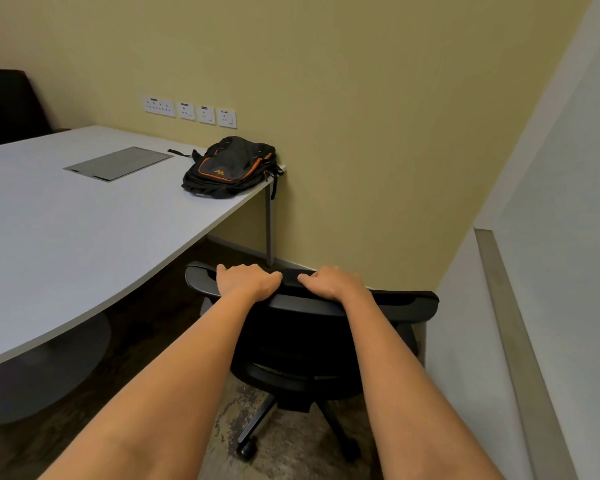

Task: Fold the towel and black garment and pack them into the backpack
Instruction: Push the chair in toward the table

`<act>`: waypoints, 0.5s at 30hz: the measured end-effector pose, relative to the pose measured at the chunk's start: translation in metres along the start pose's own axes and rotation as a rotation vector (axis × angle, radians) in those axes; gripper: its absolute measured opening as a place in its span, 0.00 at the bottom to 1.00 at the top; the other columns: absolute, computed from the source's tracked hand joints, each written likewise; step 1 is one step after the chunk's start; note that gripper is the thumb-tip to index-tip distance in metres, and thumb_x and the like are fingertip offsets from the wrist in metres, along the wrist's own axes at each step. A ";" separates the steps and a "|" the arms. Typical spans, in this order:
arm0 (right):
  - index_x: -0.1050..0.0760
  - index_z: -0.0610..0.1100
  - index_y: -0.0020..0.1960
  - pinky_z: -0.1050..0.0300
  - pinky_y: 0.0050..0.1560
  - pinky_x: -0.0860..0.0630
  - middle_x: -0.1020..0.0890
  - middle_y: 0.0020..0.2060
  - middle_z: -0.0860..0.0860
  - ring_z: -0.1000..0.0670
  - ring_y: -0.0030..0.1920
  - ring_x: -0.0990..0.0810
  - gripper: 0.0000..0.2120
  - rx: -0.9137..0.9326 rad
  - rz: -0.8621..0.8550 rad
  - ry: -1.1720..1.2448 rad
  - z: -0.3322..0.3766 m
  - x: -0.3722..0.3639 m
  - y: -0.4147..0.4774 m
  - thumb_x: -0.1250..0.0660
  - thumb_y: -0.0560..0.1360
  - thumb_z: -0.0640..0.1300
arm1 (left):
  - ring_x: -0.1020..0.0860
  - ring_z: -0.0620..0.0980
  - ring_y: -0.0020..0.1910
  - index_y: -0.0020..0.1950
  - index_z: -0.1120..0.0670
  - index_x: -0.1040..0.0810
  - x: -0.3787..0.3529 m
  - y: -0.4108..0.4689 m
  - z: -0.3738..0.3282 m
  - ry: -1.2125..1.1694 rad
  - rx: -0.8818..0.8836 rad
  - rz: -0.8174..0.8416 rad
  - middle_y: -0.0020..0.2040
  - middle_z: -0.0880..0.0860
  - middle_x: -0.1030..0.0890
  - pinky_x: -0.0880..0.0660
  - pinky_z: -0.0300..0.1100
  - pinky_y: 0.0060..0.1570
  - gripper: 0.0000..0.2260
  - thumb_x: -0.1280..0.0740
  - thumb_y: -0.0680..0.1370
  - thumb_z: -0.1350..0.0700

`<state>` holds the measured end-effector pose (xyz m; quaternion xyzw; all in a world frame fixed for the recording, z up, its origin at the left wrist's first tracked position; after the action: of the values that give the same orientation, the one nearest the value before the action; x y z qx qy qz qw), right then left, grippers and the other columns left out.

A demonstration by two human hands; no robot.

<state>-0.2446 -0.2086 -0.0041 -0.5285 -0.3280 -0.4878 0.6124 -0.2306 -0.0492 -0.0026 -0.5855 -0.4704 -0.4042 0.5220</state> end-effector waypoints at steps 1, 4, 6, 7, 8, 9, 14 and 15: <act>0.27 0.51 0.66 0.51 0.56 0.33 0.26 0.65 0.47 0.44 0.64 0.27 0.26 -0.024 0.010 -0.003 -0.006 0.001 -0.004 0.51 0.77 0.63 | 0.25 0.55 0.59 0.55 0.54 0.21 0.000 -0.003 -0.003 -0.015 -0.003 0.000 0.54 0.54 0.20 0.44 0.53 0.69 0.26 0.53 0.79 0.40; 0.29 0.52 0.68 0.52 0.58 0.33 0.27 0.67 0.48 0.44 0.66 0.29 0.26 -0.072 0.002 -0.010 -0.024 0.004 -0.021 0.53 0.78 0.62 | 0.25 0.55 0.60 0.55 0.55 0.22 -0.002 -0.012 -0.010 -0.052 -0.002 0.001 0.55 0.55 0.20 0.46 0.53 0.70 0.26 0.53 0.79 0.40; 0.28 0.53 0.66 0.51 0.59 0.34 0.26 0.66 0.47 0.44 0.65 0.28 0.25 -0.074 -0.056 -0.023 -0.033 0.006 -0.035 0.55 0.79 0.60 | 0.26 0.55 0.60 0.56 0.56 0.22 -0.003 -0.016 -0.013 -0.070 0.005 -0.001 0.56 0.55 0.20 0.46 0.53 0.70 0.26 0.53 0.79 0.41; 0.26 0.53 0.65 0.51 0.60 0.35 0.25 0.64 0.47 0.44 0.63 0.27 0.25 -0.069 -0.097 -0.025 -0.036 0.006 -0.042 0.56 0.79 0.59 | 0.26 0.55 0.60 0.55 0.56 0.22 -0.004 -0.018 -0.015 -0.075 0.003 -0.001 0.55 0.55 0.20 0.46 0.53 0.70 0.26 0.53 0.79 0.41; 0.25 0.53 0.62 0.50 0.60 0.36 0.23 0.62 0.47 0.44 0.61 0.26 0.25 -0.064 -0.147 -0.027 -0.039 0.006 -0.048 0.56 0.79 0.58 | 0.25 0.55 0.60 0.55 0.56 0.22 -0.005 -0.019 -0.016 -0.081 0.000 0.000 0.55 0.55 0.20 0.46 0.53 0.70 0.26 0.53 0.79 0.41; 0.23 0.52 0.59 0.50 0.60 0.36 0.21 0.59 0.47 0.44 0.57 0.25 0.24 -0.058 -0.206 -0.031 -0.040 0.006 -0.052 0.56 0.79 0.57 | 0.25 0.55 0.59 0.54 0.56 0.22 -0.005 -0.020 -0.017 -0.085 -0.002 0.002 0.54 0.55 0.20 0.46 0.53 0.70 0.26 0.53 0.79 0.41; 0.20 0.48 0.43 0.50 0.51 0.35 0.20 0.40 0.47 0.45 0.41 0.27 0.23 -0.043 -0.403 -0.019 -0.038 0.012 -0.051 0.52 0.77 0.56 | 0.24 0.55 0.58 0.52 0.56 0.22 -0.004 -0.015 -0.017 -0.088 0.012 0.012 0.52 0.54 0.20 0.46 0.53 0.70 0.26 0.53 0.79 0.40; 0.20 0.48 0.42 0.51 0.48 0.34 0.21 0.38 0.48 0.44 0.40 0.27 0.23 -0.030 -0.422 -0.008 -0.036 0.014 -0.048 0.51 0.77 0.56 | 0.25 0.55 0.59 0.52 0.55 0.22 -0.003 -0.012 -0.017 -0.087 0.018 0.011 0.53 0.54 0.20 0.46 0.53 0.70 0.26 0.53 0.79 0.40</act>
<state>-0.2902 -0.2453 0.0163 -0.4593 -0.4265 -0.6080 0.4874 -0.2430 -0.0660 -0.0002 -0.6005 -0.4932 -0.3711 0.5084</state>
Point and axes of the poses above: each hand's wrist, its own y-axis towards the middle knuckle, its own x-axis out of the back of the hand, z = x × y, the point moved 5 cm from there along y, towards the middle knuckle
